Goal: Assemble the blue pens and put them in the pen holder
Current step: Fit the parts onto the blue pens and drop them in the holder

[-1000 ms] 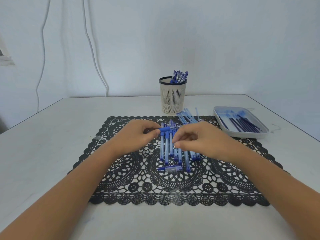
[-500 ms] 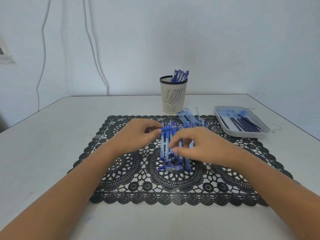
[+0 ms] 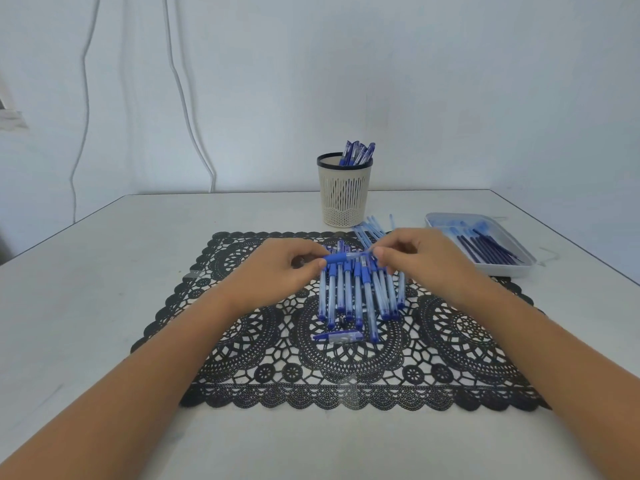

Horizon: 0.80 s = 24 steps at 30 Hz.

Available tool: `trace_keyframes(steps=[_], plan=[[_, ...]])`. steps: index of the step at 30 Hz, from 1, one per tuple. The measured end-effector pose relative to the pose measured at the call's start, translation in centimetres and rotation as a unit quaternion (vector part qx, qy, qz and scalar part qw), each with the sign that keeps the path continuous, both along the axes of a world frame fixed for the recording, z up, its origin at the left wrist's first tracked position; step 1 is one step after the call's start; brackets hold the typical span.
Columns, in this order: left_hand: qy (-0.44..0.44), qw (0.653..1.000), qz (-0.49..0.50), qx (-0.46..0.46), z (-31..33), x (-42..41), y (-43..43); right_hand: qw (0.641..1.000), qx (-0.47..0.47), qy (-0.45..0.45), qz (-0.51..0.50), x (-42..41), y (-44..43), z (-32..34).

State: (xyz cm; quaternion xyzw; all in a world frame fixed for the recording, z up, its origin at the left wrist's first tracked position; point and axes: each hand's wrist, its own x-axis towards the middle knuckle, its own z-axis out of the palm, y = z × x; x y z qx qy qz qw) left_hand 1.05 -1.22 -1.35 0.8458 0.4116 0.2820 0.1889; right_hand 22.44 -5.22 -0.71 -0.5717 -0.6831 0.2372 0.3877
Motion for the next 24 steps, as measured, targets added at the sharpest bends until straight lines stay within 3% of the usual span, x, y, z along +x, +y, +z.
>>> trace_keyframes(steps=[4,7,10,13,17,21,24], plan=[[0.006,0.997,0.056,0.047,-0.8,-0.9,0.8,0.986,-0.011,0.118,-0.114,2.7,1.6,-0.4],[0.008,0.994,0.076,0.084,-1.6,-0.9,1.4,0.962,0.049,0.122,-0.238,3.9,2.4,-0.7],[0.006,0.989,0.094,0.115,-2.3,-0.6,1.6,0.950,0.121,0.037,-0.285,3.7,2.4,-1.1],[0.005,0.987,0.092,0.135,-2.6,-0.2,1.6,0.942,0.165,-0.106,-0.272,3.0,2.8,-2.2],[0.025,0.987,0.086,0.131,-3.0,0.1,1.6,0.904,0.147,-0.295,-0.273,2.5,3.7,-2.9],[0.031,0.987,0.085,0.132,-3.0,0.1,1.7,0.900,0.069,-0.349,-0.252,2.4,4.1,-3.0],[0.032,0.987,0.085,0.131,-3.1,0.1,1.7,0.909,0.055,-0.342,-0.234,3.0,4.2,-2.8]])
